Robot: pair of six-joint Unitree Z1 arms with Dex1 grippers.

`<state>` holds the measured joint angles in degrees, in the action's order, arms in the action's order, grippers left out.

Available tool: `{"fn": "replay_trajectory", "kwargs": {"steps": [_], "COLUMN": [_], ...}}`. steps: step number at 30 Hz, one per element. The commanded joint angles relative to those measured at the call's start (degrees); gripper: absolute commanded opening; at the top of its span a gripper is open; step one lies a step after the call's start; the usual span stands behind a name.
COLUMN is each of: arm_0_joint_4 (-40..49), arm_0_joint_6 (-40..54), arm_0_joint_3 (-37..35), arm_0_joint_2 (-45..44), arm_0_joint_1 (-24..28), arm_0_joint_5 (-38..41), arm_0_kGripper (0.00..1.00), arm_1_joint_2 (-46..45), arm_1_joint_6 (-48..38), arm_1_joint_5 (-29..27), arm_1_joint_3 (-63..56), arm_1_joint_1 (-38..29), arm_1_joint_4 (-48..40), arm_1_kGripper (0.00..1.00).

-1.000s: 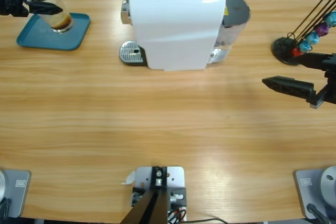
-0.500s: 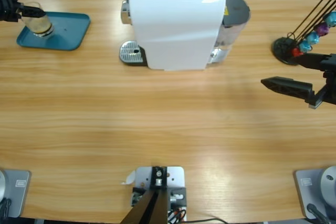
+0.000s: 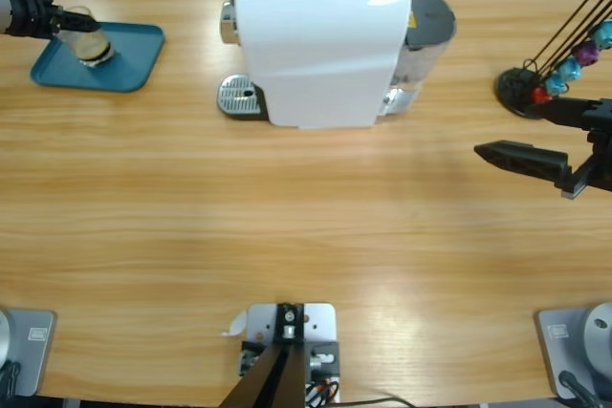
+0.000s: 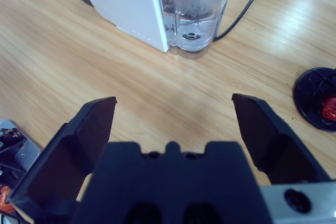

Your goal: Pour coffee

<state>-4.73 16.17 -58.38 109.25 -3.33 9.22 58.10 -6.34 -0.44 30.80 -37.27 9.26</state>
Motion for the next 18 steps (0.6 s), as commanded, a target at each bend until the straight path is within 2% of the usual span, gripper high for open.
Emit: {"fn": "replay_trajectory", "kwargs": {"steps": [1, 2, 3, 4, 5, 12, 18], "arm_0_joint_4": [-0.8, -0.8, -0.8, -0.9, -0.9, 0.3, 9.5], "arm_0_joint_6": [0.2, 0.2, 0.2, 0.5, 0.5, 0.5, 0.5], "arm_0_joint_3": [-0.5, -0.5, -0.4, -0.3, -0.3, 1.5, 1.7], "arm_0_joint_2": [4.0, 4.0, 3.9, 3.9, 3.9, -0.2, -13.4], "arm_0_joint_1": [-0.6, -0.6, -0.7, -1.1, -1.5, -1.5, -1.5], "arm_0_joint_5": [2.6, 2.5, 2.4, 2.4, 2.4, 2.9, 2.5], "arm_0_kGripper": [0.000, 0.041, 0.329, 0.740, 0.974, 0.999, 1.000], "arm_1_joint_2": [2.2, 1.8, 1.8, 1.8, 1.9, 1.4, 0.8], "arm_1_joint_6": [0.2, 0.2, 0.2, 0.2, 0.2, 0.2, 0.2], "arm_1_joint_5": [0.5, 0.6, 0.6, 0.5, 0.5, 0.4, 0.4], "arm_1_joint_3": [-1.7, -1.7, -1.8, -1.7, -1.7, -1.8, -1.8], "arm_1_joint_1": [1.1, 1.1, 1.1, 1.1, 1.1, 1.1, 1.1], "arm_1_joint_4": [-0.6, -0.5, -0.5, -0.5, -0.5, -0.5, -0.6], "arm_1_kGripper": [1.000, 1.000, 1.000, 1.000, 1.000, 1.000, 1.000]}}
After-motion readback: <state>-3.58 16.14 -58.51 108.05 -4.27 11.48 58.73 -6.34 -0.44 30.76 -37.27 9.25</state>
